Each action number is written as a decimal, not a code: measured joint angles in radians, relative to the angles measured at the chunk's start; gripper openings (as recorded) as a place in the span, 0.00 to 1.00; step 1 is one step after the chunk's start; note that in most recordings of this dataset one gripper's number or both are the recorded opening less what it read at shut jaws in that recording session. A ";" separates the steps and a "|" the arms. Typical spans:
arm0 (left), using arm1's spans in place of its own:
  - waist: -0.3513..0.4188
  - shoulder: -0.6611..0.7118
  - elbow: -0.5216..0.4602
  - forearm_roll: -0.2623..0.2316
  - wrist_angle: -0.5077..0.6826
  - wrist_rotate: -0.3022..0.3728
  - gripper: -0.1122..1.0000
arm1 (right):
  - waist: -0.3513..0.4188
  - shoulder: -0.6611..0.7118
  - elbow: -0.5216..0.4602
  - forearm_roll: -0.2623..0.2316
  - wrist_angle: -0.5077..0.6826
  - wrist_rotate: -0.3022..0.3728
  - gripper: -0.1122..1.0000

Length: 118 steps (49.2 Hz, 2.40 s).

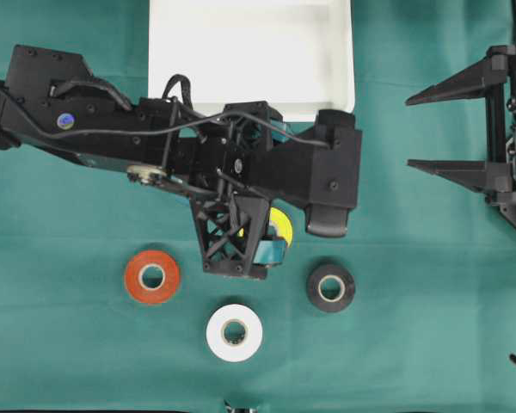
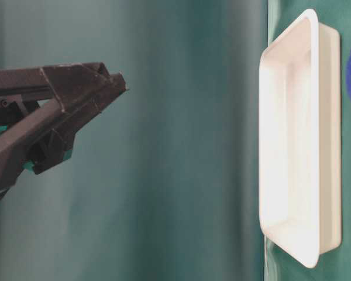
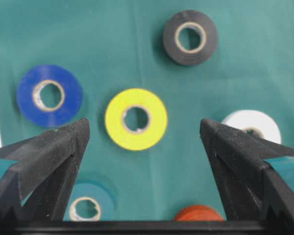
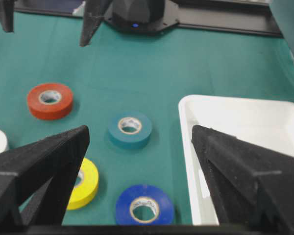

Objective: Pick up the tape from a random location and place it into the white case.
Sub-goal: 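Move the left gripper over the yellow tape roll, then lower the left gripper into the yellow roll's hole and close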

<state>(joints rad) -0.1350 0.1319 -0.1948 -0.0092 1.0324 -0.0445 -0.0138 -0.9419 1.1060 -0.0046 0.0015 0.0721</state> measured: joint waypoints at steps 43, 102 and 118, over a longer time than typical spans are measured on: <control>0.002 0.078 0.106 0.005 -0.132 0.005 0.98 | 0.000 0.002 -0.002 0.000 0.009 0.000 0.93; 0.052 0.275 0.333 0.008 -0.426 0.006 0.98 | 0.000 0.008 -0.003 0.000 0.040 -0.002 0.93; 0.063 0.301 0.333 0.006 -0.448 0.006 0.98 | 0.000 0.012 -0.003 -0.002 0.043 -0.002 0.93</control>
<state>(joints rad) -0.0721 0.4326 0.1381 -0.0031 0.5844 -0.0383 -0.0138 -0.9296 1.1029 -0.0061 0.0445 0.0706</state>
